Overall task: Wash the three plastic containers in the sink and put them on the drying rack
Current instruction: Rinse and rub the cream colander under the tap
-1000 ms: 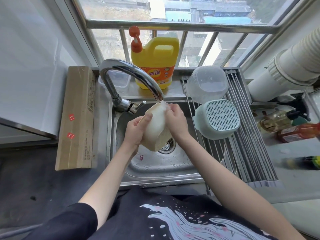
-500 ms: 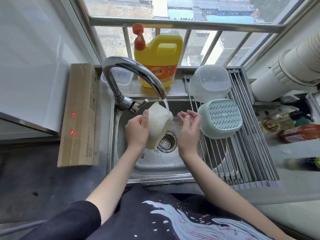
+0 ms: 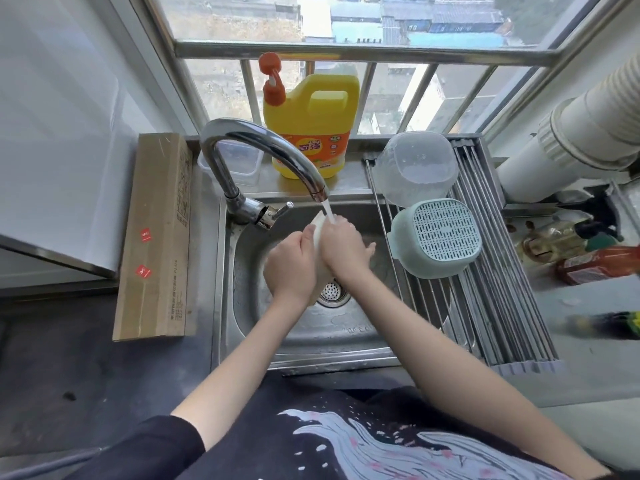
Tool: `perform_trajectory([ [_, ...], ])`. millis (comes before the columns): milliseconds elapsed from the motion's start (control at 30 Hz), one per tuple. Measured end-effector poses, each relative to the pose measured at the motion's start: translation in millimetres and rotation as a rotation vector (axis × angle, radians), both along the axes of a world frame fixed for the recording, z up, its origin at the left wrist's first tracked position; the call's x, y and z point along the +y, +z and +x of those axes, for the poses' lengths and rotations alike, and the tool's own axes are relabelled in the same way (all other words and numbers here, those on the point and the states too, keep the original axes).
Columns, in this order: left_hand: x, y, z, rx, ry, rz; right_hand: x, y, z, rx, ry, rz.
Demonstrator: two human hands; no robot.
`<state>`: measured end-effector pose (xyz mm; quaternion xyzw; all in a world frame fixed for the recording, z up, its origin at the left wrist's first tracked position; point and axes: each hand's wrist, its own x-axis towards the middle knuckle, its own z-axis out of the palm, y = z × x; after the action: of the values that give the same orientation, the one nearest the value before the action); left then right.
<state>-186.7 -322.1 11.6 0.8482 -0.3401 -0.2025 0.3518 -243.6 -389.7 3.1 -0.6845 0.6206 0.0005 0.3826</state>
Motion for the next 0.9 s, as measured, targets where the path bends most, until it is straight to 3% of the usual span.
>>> perform_trajectory([
  [133, -23, -2, 16, 0.052, 0.024, 0.026, 32, 3, 0, -0.171, -0.06, -0.159],
  [233, -24, 3, 7, 0.008, -0.059, 0.018, -8, 0, -6, -0.231, -0.145, 0.003],
  [333, -15, 9, -3, -0.072, -0.074, 0.013, -43, -7, -5, -0.145, -0.126, 0.177],
  [400, -13, 11, 3, -0.065, -0.029, -0.019, -49, -16, -9, -0.33, -0.214, 0.336],
  [533, -21, 15, 23, 0.272, 0.147, -0.19, -36, -14, -21, -0.788, -0.467, 0.557],
  [667, -21, 13, 31, 0.67, 0.125, -0.223, -33, -24, -31, -0.966, -0.524, 0.599],
  [767, -13, 6, 27, 0.889, -0.048, -0.164, -36, -34, -33, -0.739, -0.696, 0.599],
  [833, -10, -1, 28, 0.939, -0.203, -0.139, -48, -68, -38, -0.588, -0.763, 0.59],
  [900, -8, -6, 32, 0.97, -0.302, -0.133, -41, -67, -38, -0.47, -0.787, 0.747],
])
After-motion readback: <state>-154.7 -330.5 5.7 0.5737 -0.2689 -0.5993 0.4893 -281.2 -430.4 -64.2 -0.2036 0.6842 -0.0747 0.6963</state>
